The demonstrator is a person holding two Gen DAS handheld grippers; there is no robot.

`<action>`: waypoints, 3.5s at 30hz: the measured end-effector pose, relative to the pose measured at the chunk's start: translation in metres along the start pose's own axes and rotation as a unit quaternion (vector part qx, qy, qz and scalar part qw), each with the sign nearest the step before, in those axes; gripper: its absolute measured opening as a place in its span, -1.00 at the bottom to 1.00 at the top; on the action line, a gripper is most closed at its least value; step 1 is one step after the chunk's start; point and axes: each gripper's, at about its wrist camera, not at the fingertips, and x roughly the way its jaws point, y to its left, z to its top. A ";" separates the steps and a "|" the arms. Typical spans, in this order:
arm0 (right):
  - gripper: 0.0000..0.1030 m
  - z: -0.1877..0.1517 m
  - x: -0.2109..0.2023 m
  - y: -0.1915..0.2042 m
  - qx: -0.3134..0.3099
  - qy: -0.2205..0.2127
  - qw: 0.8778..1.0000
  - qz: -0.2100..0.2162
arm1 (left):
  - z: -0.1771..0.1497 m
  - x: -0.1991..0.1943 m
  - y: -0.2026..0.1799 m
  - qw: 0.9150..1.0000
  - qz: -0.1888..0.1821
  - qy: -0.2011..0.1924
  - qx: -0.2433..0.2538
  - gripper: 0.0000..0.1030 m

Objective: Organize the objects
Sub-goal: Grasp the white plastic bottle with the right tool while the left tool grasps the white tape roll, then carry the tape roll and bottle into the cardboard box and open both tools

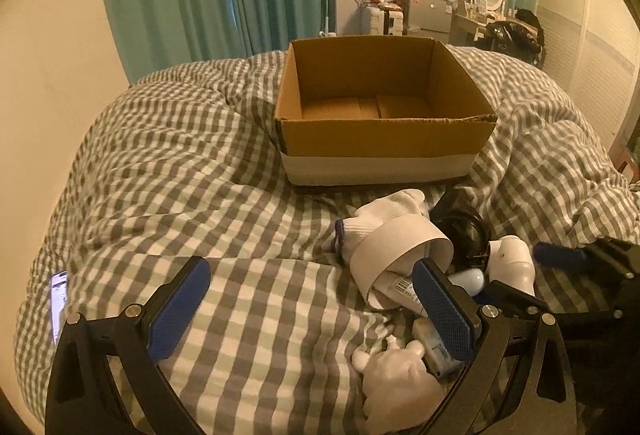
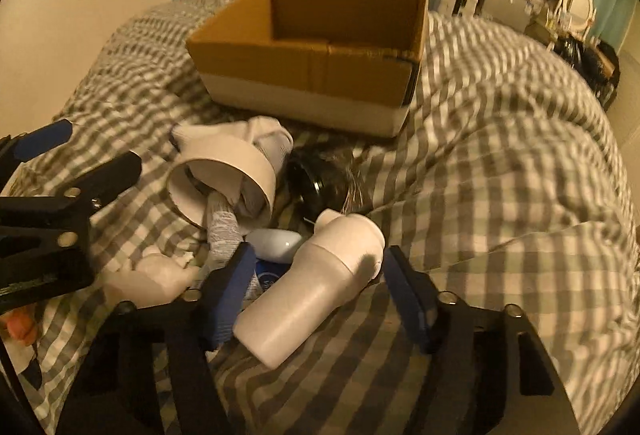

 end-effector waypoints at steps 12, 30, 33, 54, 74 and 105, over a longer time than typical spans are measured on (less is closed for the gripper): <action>-0.06 -0.008 0.007 -0.012 0.029 -0.006 1.000 0.005 | -0.006 0.033 -0.009 0.999 0.000 0.051 0.010 1.00; -0.06 -0.010 -0.027 -0.028 0.055 -0.078 0.995 0.038 | 0.002 0.052 -0.025 0.997 -0.027 0.061 0.035 -0.51; -0.06 -0.010 -0.027 -0.028 0.054 -0.078 0.995 0.036 | 0.002 0.048 -0.027 0.997 -0.024 0.053 0.042 -0.71; -0.06 0.004 -0.072 -0.018 0.037 -0.136 0.990 0.012 | 0.042 -0.018 0.000 0.999 -0.003 -0.039 0.012 -0.79; -0.06 0.071 -0.090 -0.019 0.002 -0.175 0.984 -0.008 | 0.110 -0.027 -0.003 0.997 -0.004 -0.068 0.025 -0.79; -0.07 0.241 0.051 -0.049 -0.025 -0.114 0.993 -0.030 | 0.207 0.142 0.010 1.000 0.001 0.003 0.018 -0.79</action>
